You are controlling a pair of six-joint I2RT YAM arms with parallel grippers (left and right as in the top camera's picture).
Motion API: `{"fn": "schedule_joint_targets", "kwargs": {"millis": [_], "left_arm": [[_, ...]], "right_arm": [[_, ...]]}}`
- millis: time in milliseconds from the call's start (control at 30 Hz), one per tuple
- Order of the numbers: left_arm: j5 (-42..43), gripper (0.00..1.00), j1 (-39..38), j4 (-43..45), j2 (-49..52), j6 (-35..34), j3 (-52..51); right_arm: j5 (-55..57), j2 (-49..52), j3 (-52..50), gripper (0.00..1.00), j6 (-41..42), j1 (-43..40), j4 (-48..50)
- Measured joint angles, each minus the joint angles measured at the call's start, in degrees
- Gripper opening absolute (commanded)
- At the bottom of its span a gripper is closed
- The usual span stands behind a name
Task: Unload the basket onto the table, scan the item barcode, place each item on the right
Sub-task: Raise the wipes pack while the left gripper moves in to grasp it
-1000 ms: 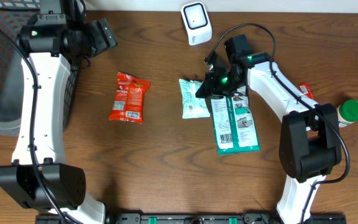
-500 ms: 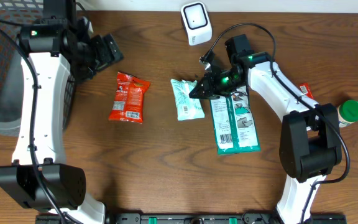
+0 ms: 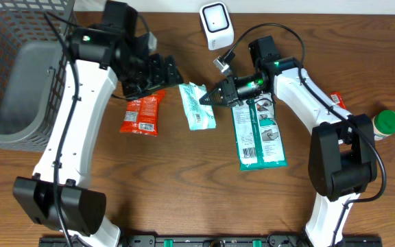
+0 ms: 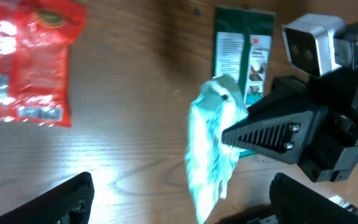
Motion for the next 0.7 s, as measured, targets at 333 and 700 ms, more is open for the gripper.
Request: {"fn": "schedule_joint_targets", "kwargs": {"millis": [333,700], "left_arm": [[-0.55,0.83,-2.47,3.45,0.0,-0.26,-0.11],[-0.57,0.73,-3.72,5.16,0.02,-0.44,-0.11]], "right_arm": [[-12.41,0.0,0.0,0.01,-0.02,0.0,2.6],[-14.27,0.0,-0.02,0.01,1.7,0.0,5.9]]}}
